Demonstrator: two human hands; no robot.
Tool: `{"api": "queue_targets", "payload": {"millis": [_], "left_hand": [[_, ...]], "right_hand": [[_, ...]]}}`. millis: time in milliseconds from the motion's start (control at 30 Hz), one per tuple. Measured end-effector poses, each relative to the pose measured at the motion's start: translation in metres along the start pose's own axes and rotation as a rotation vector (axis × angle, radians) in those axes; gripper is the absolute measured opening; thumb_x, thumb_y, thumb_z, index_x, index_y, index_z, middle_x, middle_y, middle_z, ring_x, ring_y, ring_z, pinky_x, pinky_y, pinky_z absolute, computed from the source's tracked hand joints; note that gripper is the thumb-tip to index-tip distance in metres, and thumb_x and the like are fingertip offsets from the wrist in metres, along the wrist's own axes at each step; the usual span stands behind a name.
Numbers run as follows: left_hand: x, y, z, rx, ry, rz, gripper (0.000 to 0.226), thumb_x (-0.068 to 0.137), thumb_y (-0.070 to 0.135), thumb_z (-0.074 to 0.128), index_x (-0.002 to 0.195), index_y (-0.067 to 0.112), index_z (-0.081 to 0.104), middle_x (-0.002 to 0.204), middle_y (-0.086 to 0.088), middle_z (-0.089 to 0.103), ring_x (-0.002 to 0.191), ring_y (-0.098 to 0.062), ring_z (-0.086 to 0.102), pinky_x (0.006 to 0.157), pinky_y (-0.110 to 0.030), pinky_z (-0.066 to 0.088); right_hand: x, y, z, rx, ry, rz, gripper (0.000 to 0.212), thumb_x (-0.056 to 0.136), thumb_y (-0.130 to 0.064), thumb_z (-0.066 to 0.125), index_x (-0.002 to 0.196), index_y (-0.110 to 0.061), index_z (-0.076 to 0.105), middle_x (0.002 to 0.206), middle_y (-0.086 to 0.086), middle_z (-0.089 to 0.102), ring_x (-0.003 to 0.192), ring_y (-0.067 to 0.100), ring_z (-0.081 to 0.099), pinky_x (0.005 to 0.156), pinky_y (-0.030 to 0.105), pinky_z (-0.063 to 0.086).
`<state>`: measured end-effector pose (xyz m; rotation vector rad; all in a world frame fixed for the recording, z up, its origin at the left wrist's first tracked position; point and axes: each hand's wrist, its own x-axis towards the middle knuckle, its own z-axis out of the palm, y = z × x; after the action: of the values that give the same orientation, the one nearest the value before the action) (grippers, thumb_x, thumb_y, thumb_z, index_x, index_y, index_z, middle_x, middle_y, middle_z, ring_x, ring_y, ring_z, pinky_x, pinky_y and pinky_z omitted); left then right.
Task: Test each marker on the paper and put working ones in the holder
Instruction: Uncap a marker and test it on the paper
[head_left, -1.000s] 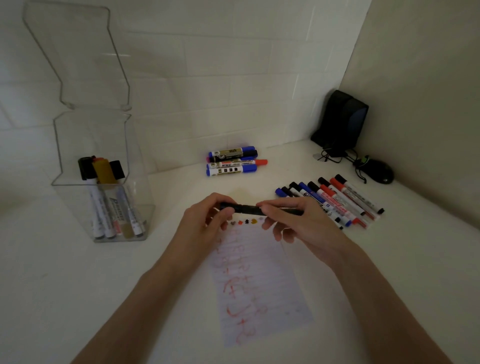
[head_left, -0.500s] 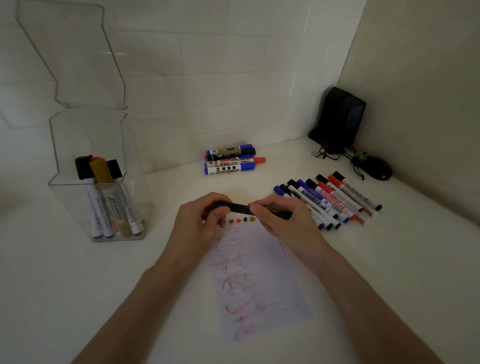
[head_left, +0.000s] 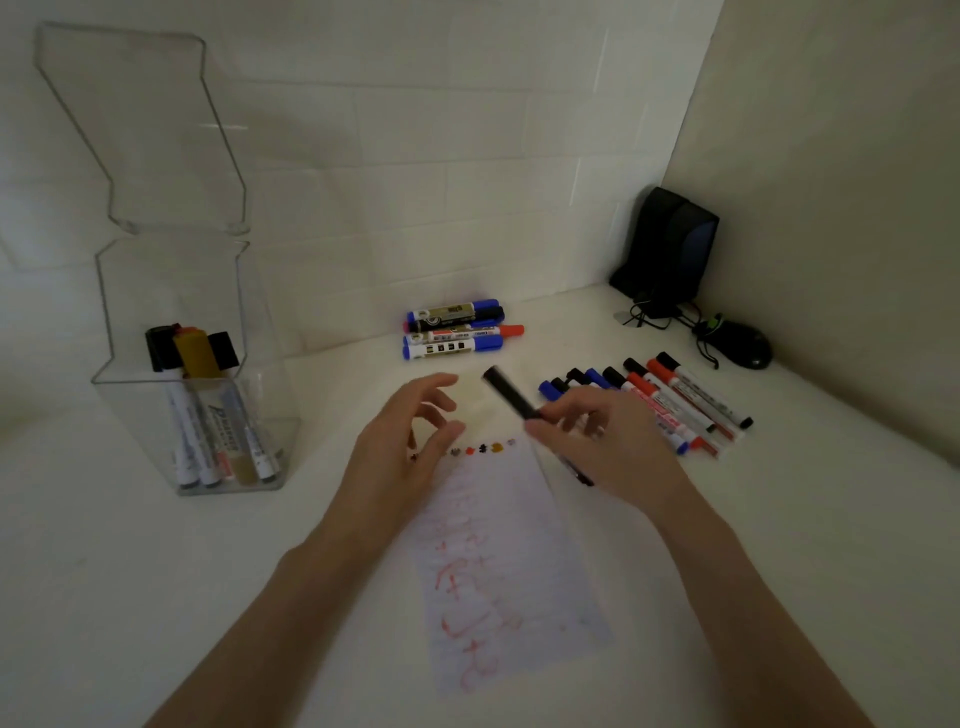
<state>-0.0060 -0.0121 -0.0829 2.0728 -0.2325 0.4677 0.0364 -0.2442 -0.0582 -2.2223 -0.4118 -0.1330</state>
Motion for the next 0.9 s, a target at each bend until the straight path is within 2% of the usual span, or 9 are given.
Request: {"api": "queue_targets", "payload": {"millis": [67,133,233,367,433,533,733,833,900], "left_hand": [[0.001,-0.002,-0.002,0.034,0.050,-0.026,0.029,0.099,0.024,0.058,0.125,0.038,0.056,0.104,0.017,0.063,0.098,-0.005,0.061,0.073,-0.019,0.046],[0.000,-0.004,-0.003,0.069,0.062,-0.054,0.026,0.101,0.022,0.055,0.120,0.039,0.057,0.099,0.017,0.064,0.095,-0.002,0.060,0.072,-0.019,0.044],[-0.002,-0.006,-0.003,0.110,0.058,-0.079,0.026,0.100,0.019,0.054,0.116,0.039,0.059,0.092,0.017,0.065,0.089,-0.001,0.059,0.071,-0.019,0.042],[-0.001,-0.010,-0.002,0.142,0.049,-0.089,0.021,0.096,0.020,0.062,0.108,0.037,0.063,0.088,0.017,0.066,0.086,-0.003,0.061,0.069,-0.019,0.042],[0.000,-0.011,-0.002,0.144,0.054,-0.090,0.021,0.094,0.019,0.064,0.106,0.036,0.064,0.088,0.016,0.066,0.087,-0.004,0.061,0.069,-0.017,0.040],[0.000,-0.012,-0.002,0.159,0.043,-0.110,0.021,0.094,0.019,0.063,0.106,0.037,0.064,0.089,0.017,0.066,0.088,-0.002,0.061,0.070,-0.015,0.040],[-0.001,-0.011,-0.002,0.173,0.049,-0.125,0.022,0.095,0.018,0.062,0.104,0.037,0.065,0.089,0.017,0.067,0.086,-0.001,0.061,0.069,-0.012,0.038],[0.000,-0.012,-0.002,0.166,0.050,-0.121,0.022,0.095,0.018,0.062,0.104,0.038,0.065,0.089,0.017,0.067,0.086,-0.002,0.061,0.070,-0.014,0.039],[0.000,-0.012,-0.002,0.166,0.048,-0.116,0.022,0.095,0.018,0.062,0.104,0.038,0.065,0.089,0.018,0.067,0.087,-0.002,0.062,0.070,-0.015,0.040]], "right_hand": [[0.003,0.009,-0.007,-0.018,0.137,0.055,0.010,0.089,-0.035,0.077,0.093,-0.026,0.075,0.073,-0.005,0.069,0.053,0.002,0.058,0.051,0.014,0.046],[0.005,0.020,-0.011,-0.129,0.208,0.096,0.017,0.089,-0.039,0.077,0.097,-0.024,0.077,0.072,-0.006,0.067,0.057,0.003,0.057,0.049,0.011,0.043],[0.005,0.026,-0.010,-0.215,0.224,0.137,0.021,0.088,-0.041,0.078,0.103,-0.025,0.076,0.077,-0.012,0.066,0.068,0.001,0.060,0.060,0.012,0.042],[0.005,0.024,-0.007,-0.291,0.232,0.088,0.016,0.091,-0.027,0.075,0.106,-0.023,0.076,0.082,-0.012,0.067,0.070,-0.006,0.057,0.070,0.015,0.051],[0.005,0.022,-0.005,-0.334,0.218,0.102,0.016,0.092,-0.028,0.074,0.107,-0.024,0.076,0.082,-0.013,0.065,0.069,-0.007,0.055,0.076,0.021,0.054],[0.006,0.022,-0.002,-0.393,0.194,0.157,0.022,0.091,-0.040,0.074,0.109,-0.027,0.074,0.082,-0.014,0.063,0.073,-0.005,0.054,0.079,0.023,0.048],[0.004,0.018,-0.002,-0.442,0.110,0.184,0.031,0.086,-0.057,0.073,0.105,-0.032,0.075,0.082,-0.016,0.063,0.075,0.000,0.056,0.073,0.023,0.044],[0.003,0.011,0.000,-0.522,-0.021,0.169,0.028,0.090,-0.052,0.071,0.109,-0.032,0.074,0.089,-0.010,0.069,0.084,0.005,0.060,0.075,0.023,0.046],[0.003,0.010,0.001,-0.548,-0.033,0.149,0.025,0.093,-0.048,0.069,0.111,-0.031,0.074,0.092,-0.006,0.071,0.088,0.008,0.063,0.078,0.024,0.050]]}}
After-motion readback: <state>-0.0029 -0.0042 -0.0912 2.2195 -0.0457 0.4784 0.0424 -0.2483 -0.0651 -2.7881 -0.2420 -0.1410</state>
